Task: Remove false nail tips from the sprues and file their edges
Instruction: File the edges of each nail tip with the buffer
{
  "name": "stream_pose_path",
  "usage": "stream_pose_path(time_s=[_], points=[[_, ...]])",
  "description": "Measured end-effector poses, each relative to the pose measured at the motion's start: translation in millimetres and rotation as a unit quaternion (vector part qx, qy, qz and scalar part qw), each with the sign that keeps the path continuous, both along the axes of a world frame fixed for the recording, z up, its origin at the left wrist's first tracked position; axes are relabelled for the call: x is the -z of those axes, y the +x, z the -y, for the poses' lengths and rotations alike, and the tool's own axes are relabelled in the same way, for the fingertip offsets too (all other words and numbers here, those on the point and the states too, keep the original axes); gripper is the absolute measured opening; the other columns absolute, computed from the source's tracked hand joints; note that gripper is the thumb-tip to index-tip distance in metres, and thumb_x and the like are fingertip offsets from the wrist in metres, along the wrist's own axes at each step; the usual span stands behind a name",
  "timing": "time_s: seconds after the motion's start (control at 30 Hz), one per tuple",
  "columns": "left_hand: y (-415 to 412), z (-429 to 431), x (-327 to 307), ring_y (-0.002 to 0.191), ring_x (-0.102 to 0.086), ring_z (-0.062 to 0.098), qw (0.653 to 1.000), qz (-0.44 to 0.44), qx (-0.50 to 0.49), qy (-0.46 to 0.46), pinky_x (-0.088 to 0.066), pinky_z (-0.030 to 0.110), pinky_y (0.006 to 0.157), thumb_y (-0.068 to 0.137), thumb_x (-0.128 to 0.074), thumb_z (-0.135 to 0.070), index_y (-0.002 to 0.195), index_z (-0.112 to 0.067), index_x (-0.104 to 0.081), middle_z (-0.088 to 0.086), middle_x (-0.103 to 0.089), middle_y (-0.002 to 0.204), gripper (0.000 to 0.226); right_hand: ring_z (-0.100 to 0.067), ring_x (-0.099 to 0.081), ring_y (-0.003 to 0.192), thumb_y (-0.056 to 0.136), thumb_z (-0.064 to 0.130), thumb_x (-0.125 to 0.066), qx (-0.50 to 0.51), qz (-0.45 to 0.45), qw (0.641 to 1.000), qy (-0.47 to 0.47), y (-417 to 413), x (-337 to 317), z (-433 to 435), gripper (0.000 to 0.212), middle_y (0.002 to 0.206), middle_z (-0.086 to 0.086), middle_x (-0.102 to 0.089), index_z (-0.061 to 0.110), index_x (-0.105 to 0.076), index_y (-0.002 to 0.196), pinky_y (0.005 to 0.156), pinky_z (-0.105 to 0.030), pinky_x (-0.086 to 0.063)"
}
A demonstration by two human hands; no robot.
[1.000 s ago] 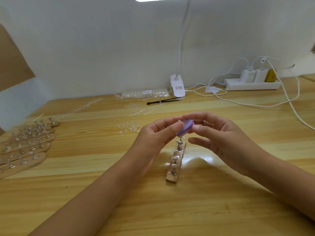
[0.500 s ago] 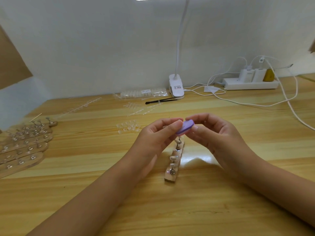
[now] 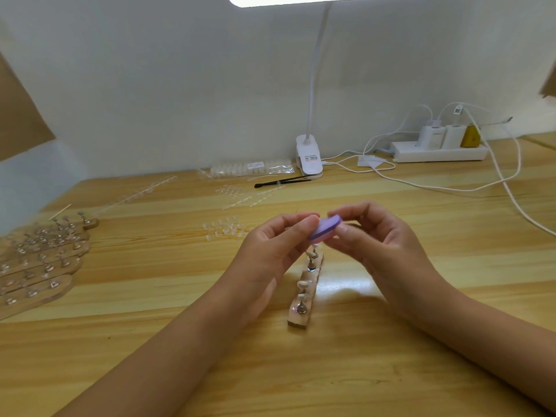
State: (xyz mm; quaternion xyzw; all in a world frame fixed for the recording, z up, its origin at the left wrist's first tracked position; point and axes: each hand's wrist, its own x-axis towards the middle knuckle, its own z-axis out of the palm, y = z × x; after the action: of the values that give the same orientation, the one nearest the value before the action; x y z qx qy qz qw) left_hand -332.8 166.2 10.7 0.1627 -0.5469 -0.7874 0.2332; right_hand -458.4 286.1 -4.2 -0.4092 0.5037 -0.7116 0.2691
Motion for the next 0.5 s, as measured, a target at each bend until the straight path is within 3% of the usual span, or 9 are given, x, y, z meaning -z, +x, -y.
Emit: stream_pose_path(time_s=[0.13, 0.2, 0.33, 0.5], points=[[-0.5, 0.5, 1.7, 0.091, -0.068, 0.01, 1.0, 0.008, -0.003, -0.006, -0.054, 0.017, 0.082, 0.07, -0.076, -0.025, 0.09, -0.019, -0.081, 0.005, -0.072, 0.099, 0.021, -0.02, -0.072, 0.096, 0.071, 0.035, -0.077, 0.039, 0.02, 0.999, -0.015, -4.3, -3.0, -0.7, 0.04, 0.096, -0.001, -0.073, 0.014, -0.063, 0.101, 0.088, -0.029, -0.057], [-1.6, 0.0, 3.1, 0.087, -0.068, 0.009, 1.0, 0.008, -0.008, 0.014, -0.055, 0.016, 0.08, 0.071, -0.075, -0.022, 0.089, -0.016, -0.08, 0.004, -0.073, 0.096, 0.02, -0.02, -0.072, 0.092, 0.072, 0.032, -0.078, 0.025, 0.01, 1.0, -0.008, -4.5, -3.1, -0.3, 0.038, 0.093, 0.001, -0.073, 0.014, -0.061, 0.1, 0.082, -0.026, -0.057], [-1.9, 2.8, 2.3, 0.086, -0.07, 0.008, 0.999, -0.003, -0.026, 0.04, -0.055, 0.016, 0.079, 0.067, -0.078, -0.024, 0.095, -0.014, -0.077, 0.002, -0.074, 0.092, 0.03, -0.02, -0.072, 0.091, 0.076, 0.03, -0.071, 0.063, -0.002, 0.998, -0.015, -11.9, -5.7, -2.5, 0.031, 0.092, 0.001, -0.073, 0.013, -0.063, 0.101, 0.084, -0.029, -0.057], [-2.4, -2.1, 2.0, 0.087, -0.07, 0.009, 0.999, 0.004, -0.013, 0.037, -0.055, 0.016, 0.078, 0.072, -0.075, -0.022, 0.096, -0.012, -0.076, 0.005, -0.075, 0.097, 0.026, -0.021, -0.072, 0.093, 0.08, 0.022, -0.07, 0.003, -0.017, 1.0, -0.01, -6.2, -0.8, 0.4, 0.024, 0.094, -0.002, -0.075, 0.011, -0.064, 0.101, 0.082, -0.027, -0.057]])
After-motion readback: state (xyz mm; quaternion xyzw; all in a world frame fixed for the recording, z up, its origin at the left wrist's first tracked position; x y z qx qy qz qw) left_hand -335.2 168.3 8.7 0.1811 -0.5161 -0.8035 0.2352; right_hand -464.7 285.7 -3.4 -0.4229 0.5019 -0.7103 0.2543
